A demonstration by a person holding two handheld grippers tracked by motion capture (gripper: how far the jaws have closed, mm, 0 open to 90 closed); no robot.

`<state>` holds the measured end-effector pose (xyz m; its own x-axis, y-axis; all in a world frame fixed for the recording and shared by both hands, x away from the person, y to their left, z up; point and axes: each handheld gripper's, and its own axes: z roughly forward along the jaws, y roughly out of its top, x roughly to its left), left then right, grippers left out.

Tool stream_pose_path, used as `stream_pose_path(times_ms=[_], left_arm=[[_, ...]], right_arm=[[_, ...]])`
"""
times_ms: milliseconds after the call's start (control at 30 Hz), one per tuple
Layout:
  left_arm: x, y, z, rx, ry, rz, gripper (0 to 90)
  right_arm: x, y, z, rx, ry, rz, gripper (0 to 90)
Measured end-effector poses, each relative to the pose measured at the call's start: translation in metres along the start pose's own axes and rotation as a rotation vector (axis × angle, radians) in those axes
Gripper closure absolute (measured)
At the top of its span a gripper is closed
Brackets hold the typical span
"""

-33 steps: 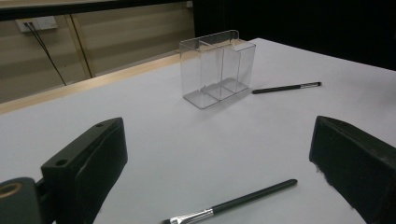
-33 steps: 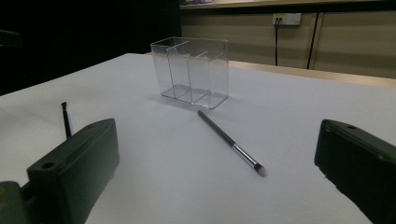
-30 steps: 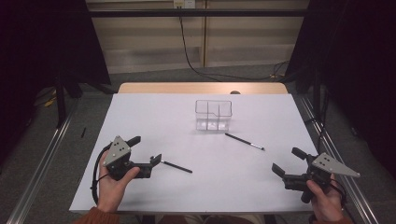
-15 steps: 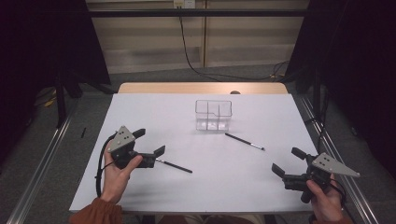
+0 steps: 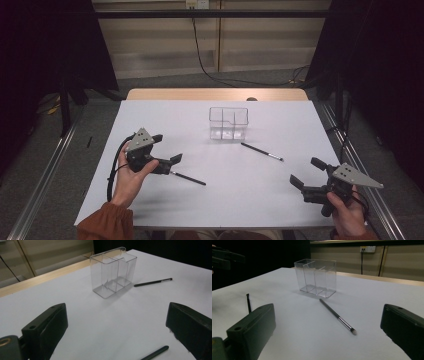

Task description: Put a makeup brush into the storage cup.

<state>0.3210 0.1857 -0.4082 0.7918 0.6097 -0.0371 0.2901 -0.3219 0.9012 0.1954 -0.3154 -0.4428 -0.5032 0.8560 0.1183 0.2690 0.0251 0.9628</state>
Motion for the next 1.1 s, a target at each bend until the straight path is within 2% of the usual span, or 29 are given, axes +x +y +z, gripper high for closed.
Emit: stream_pose_path(times_ms=[200,267,333,467,600,633,733,800,1000,1067,1100], left_arm=[[0.003,0.005,0.008,0.085,-0.050,0.028,4.5],[0.003,0.006,0.011,0.142,-0.064,0.051,5.4],[0.003,0.008,0.013,0.179,-0.069,0.076,5.4],[0.005,0.007,0.017,0.243,-0.091,0.092,5.1],[0.007,0.004,0.021,0.297,-0.118,0.094,5.3],[0.007,0.003,0.021,0.306,-0.132,0.074,5.3],[0.008,0.002,0.023,0.338,-0.146,0.099,7.7],[0.007,0.001,0.025,0.358,-0.148,0.096,9.0],[0.008,-0.002,0.035,0.473,-0.175,0.111,9.2],[0.009,-0.002,0.039,0.538,-0.181,0.125,8.4],[0.009,-0.002,0.041,0.551,-0.181,0.128,7.2]], right_arm=[[0.000,0.000,0.001,0.003,0.002,-0.001,0.0],[0.000,0.000,0.000,0.005,0.003,-0.003,0.0],[0.000,0.000,0.000,0.007,0.004,-0.004,0.0],[0.000,0.000,0.000,0.007,0.008,-0.002,0.0],[0.001,0.000,0.001,0.011,0.011,-0.005,0.0],[0.001,-0.001,0.001,0.013,0.012,-0.006,0.0],[0.000,-0.001,0.002,0.021,0.007,-0.007,0.0],[0.000,-0.001,0.002,0.021,0.008,-0.007,0.0],[0.001,-0.001,0.002,0.024,0.012,-0.014,0.0],[0.001,-0.001,0.002,0.025,0.012,-0.015,0.0],[0.001,-0.001,0.002,0.025,0.014,-0.015,0.0]])
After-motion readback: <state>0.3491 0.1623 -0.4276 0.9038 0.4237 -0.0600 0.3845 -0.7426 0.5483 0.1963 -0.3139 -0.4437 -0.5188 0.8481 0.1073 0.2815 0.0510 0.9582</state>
